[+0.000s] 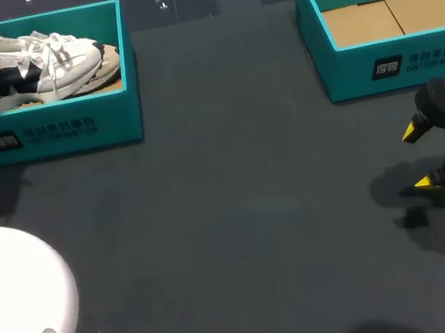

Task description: Take the shoe out of the shoebox, open the shoe tongue, remove and reinsert the insole, then place the shoe into the shoebox

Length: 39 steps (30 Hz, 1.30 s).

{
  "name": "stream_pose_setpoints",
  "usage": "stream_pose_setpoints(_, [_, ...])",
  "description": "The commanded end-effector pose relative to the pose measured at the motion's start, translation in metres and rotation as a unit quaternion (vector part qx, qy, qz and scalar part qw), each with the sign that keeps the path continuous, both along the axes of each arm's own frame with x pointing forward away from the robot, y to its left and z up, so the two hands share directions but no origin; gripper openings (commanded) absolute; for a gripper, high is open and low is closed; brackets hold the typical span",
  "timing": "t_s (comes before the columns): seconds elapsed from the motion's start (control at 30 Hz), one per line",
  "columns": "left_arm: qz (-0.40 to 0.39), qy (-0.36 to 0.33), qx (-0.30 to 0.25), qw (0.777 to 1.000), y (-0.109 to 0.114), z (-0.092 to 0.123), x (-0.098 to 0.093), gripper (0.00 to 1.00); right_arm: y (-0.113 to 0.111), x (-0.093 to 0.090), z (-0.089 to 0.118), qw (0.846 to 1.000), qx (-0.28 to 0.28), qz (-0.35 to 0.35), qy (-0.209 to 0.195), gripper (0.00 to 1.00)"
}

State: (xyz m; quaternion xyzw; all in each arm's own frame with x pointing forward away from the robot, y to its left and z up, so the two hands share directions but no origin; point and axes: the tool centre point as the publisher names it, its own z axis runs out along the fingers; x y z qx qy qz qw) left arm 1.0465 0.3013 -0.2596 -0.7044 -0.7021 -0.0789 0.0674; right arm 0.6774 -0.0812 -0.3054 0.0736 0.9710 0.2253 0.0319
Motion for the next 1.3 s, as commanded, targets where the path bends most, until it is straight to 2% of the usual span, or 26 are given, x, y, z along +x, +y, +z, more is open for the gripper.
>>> stream_pose_setpoints(0.03, [0.006, 0.009, 0.002, 1.000, -0.003, 0.033, 0.003, 0.00, 0.001, -0.002, 0.000, 1.000, -0.001, -0.001, -0.001, 1.00])
stream_pose_setpoints(0.33, [0.007, 0.014, 0.007, 1.000, -0.013, 0.069, -0.002, 0.00, 0.001, -0.002, 0.000, 1.000, -0.001, -0.001, -0.001, 1.00])
stream_pose_setpoints(0.67, [-0.017, 0.019, 0.018, 1.000, -0.044, 0.104, -0.033, 0.00, 0.001, -0.002, 0.000, 1.000, -0.001, -0.001, -0.001, 1.00])
stream_pose_setpoints(0.83, [-0.028, 0.017, 0.031, 0.999, -0.067, 0.110, -0.060, 0.00, 0.001, -0.002, 0.000, 1.000, -0.001, -0.001, -0.001, 1.00])
stream_pose_setpoints(1.07, [-0.046, 0.015, 0.044, 0.998, -0.109, 0.111, -0.109, 0.00, 0.001, -0.002, 0.000, 1.000, -0.001, -0.001, -0.001, 1.00])
stream_pose_setpoints(1.3, [-0.052, 0.024, 0.055, 0.997, -0.166, 0.102, -0.164, 0.00, 0.001, -0.002, 0.000, 1.000, -0.001, -0.001, -0.001, 1.00])
